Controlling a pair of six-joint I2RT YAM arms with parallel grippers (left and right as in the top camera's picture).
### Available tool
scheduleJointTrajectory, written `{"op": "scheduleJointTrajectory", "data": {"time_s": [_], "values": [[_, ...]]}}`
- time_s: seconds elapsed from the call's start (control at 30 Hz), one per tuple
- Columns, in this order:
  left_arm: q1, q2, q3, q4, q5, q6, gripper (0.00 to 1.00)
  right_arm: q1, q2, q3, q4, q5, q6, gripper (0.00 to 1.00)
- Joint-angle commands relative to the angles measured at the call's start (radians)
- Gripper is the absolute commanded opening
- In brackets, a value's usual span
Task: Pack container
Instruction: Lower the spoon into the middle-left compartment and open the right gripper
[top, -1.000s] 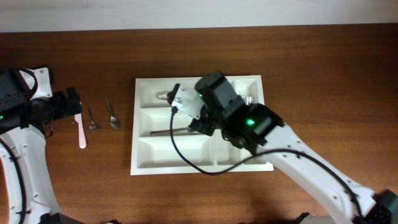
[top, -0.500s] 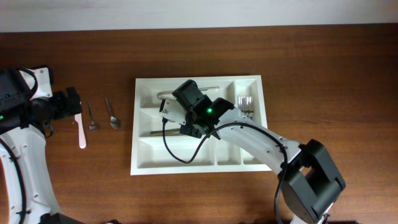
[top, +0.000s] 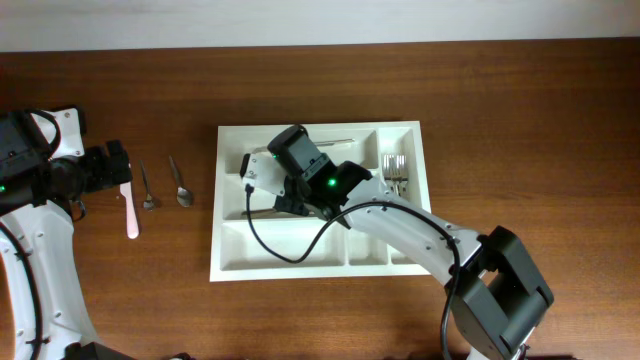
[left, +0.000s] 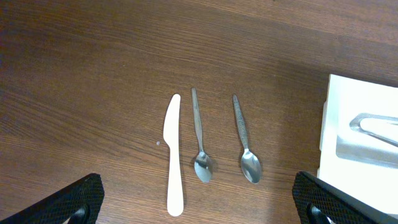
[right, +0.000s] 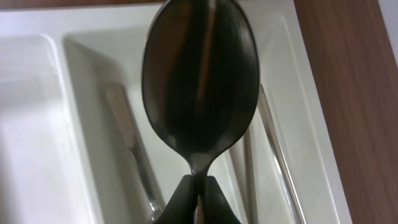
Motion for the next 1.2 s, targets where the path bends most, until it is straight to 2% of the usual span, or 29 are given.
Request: {"op": "scheduleJointTrajectory", "data": {"time_s": [0.0, 0.67, 0.83, 1.03, 1.07, 1.17], "values": [[0.003, -0.008, 0.017, 0.0, 0.0, 0.013, 0.99, 0.019, 0.0, 0.014, 0.025, -0.021, 0.001, 0.04], [0.003, -0.008, 0.017, 0.0, 0.0, 0.013, 0.99, 0.018, 0.108, 0.014, 0.032, -0.084, 0.061, 0.04], [0.003, -0.008, 0.017, 0.0, 0.0, 0.013, 0.99, 0.018, 0.108, 0.014, 0.013, -0.143, 0.061, 0.13], [0.003, -0.008, 0.017, 0.0, 0.0, 0.013, 0.99, 0.018, 0.108, 0.015, -0.01, -0.145, 0.064, 0.14], [0.003, -0.008, 0.017, 0.0, 0.0, 0.013, 0.99, 0.017, 0.106, 0.019, -0.009, -0.139, 0.086, 0.15], [0.003, -0.008, 0.017, 0.0, 0.0, 0.013, 0.99, 0.013, 0.087, 0.051, -0.022, -0.087, 0.195, 0.25]]}}
